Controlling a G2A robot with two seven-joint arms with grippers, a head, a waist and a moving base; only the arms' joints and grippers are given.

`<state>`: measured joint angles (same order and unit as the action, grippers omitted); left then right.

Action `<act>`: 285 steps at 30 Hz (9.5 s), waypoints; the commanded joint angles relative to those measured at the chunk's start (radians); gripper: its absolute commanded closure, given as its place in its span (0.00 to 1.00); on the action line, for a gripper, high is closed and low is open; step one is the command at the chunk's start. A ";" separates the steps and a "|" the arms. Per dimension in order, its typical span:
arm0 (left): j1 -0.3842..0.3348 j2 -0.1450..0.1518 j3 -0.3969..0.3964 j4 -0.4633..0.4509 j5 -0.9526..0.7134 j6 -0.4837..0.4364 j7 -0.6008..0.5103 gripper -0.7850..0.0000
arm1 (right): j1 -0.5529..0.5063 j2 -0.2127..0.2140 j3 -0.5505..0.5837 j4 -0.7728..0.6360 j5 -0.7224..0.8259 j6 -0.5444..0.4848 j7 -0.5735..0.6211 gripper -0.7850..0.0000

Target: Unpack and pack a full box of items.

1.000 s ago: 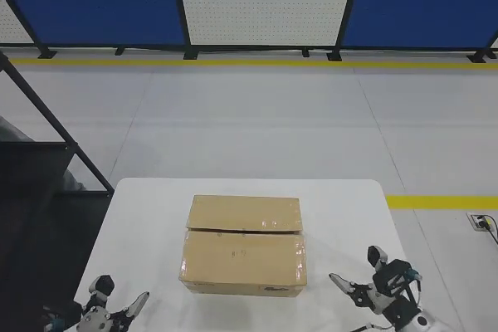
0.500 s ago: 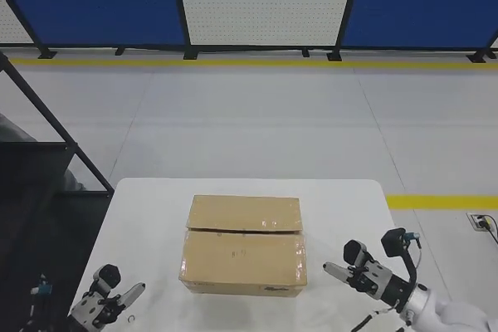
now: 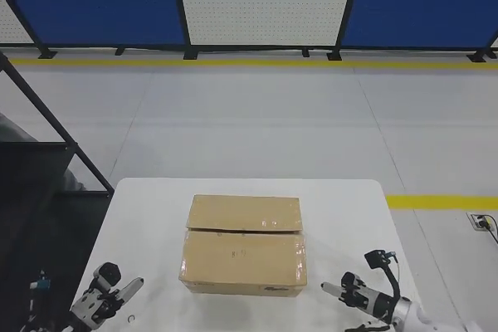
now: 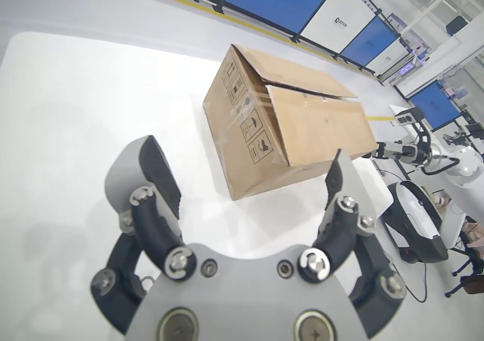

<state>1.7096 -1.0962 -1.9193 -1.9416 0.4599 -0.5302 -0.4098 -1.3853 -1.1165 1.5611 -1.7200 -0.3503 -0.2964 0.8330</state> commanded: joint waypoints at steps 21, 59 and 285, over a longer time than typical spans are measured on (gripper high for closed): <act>0.028 0.005 -0.032 0.028 -0.042 -0.009 0.026 0.00 | 0.237 -0.012 -0.123 0.258 -0.028 0.101 -0.119 0.00; -0.100 0.022 0.015 0.056 -0.278 0.085 -0.186 0.00 | 0.216 0.026 -0.066 0.014 0.444 -0.095 0.123 0.00; -0.148 0.102 0.059 0.291 -0.899 -0.037 -0.530 0.00 | 0.757 0.008 -0.554 0.457 1.059 0.204 -0.158 0.00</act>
<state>1.5587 -0.9934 -1.8605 -1.6498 -0.4335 -0.5604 -0.9481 -0.6289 -1.1076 1.0051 -1.2663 0.7099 -0.0917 0.6731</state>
